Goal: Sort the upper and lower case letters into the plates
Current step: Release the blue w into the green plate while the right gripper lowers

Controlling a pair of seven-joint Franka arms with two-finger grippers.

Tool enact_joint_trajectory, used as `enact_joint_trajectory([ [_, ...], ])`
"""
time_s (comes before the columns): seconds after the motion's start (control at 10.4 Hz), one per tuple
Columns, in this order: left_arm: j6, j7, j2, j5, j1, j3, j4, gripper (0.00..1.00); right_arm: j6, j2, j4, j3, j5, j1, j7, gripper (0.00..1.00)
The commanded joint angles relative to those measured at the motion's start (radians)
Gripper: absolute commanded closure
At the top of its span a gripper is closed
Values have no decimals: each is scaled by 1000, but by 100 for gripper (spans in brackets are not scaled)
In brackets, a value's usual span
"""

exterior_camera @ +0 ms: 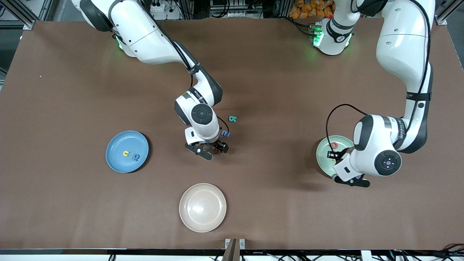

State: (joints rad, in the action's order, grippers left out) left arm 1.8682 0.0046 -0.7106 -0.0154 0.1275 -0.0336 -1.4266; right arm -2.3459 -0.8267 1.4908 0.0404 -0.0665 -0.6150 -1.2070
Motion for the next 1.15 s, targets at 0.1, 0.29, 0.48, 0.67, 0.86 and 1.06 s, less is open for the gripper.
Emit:
enact_joint_trajectory([
  [0.1, 19, 80, 10, -25, -14, -12, -47, 57, 8, -34, -41, -10, -23, -23, -28, 12],
  [0.29, 19, 86, 14, -23, -17, -12, -51, 49, 8, -34, -41, -10, -24, -23, -28, 28],
  [0.48, 19, 86, 16, -23, -17, -12, -49, 19, 8, -34, -41, -10, -22, -22, -26, 50],
  [0.67, 19, 86, 19, -23, -16, -12, -41, 0, 8, -34, -41, -10, -22, -17, -26, 62],
  [0.86, 19, 81, 34, -14, -16, -12, -40, 0, 8, -34, -41, -10, -22, -17, -26, 65],
  [1.06, 19, 72, 54, -12, 3, -14, -40, 0, 10, -34, -41, -10, -22, -15, -23, 75],
])
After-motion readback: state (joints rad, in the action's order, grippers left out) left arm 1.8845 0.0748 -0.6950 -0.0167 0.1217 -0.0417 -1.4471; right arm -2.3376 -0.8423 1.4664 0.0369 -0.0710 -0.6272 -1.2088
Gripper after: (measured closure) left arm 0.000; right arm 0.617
